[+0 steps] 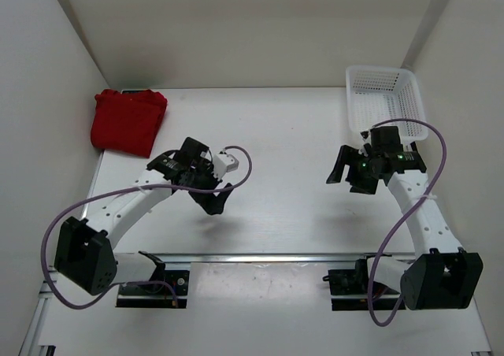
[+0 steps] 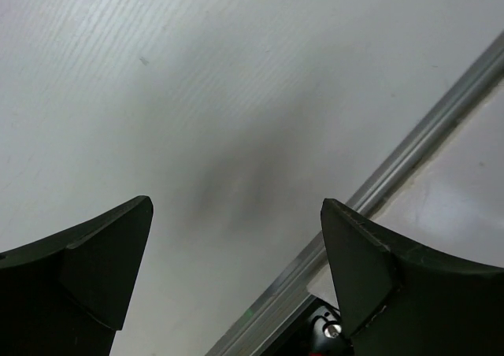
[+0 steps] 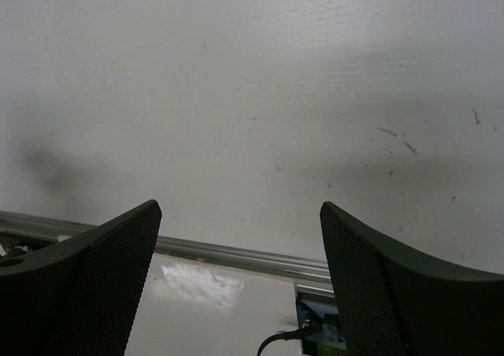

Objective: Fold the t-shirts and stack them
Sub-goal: Put the neatly folded tshirt into the corner of the board with the left arm

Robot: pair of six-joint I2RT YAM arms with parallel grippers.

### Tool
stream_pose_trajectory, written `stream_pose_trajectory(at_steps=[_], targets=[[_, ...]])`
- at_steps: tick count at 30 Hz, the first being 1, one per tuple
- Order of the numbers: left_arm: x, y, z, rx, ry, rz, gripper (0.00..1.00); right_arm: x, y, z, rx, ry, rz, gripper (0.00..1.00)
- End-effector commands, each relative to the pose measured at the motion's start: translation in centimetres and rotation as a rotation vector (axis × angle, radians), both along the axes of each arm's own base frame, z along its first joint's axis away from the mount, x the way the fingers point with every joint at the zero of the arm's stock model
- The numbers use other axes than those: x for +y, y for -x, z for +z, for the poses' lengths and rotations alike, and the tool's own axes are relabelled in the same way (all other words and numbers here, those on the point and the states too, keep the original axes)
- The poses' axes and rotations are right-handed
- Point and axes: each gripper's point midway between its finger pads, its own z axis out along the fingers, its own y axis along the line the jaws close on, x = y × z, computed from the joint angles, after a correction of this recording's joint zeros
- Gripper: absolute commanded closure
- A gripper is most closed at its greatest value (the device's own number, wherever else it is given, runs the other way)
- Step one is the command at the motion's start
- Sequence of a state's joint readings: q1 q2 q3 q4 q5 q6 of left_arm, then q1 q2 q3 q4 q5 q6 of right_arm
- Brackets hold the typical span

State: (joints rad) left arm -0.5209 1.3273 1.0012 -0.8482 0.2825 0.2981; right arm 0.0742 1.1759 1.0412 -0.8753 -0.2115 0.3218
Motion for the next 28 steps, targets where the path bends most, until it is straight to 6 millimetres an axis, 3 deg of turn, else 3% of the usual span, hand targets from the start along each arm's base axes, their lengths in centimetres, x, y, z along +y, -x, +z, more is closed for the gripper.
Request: stream_pose_trajectory(at_steps=[1,10,28], targets=[[-1.5,2.1,0.7,0.036,0.129,-0.033,0.01,0.5,1.3,0.3,0.002,-0.028,-0.019,0.13],[-0.4,3.0,-0.2,0.022,0.127,-0.009,0.01,1.1,2.7,-0.2,0.012,-0.045,-0.023,0.11],[0.4,2.2,-0.4,0.004,0.105,0.027,0.02,1.0,1.4,0.0,-0.001,0.026,0.019,0.11]])
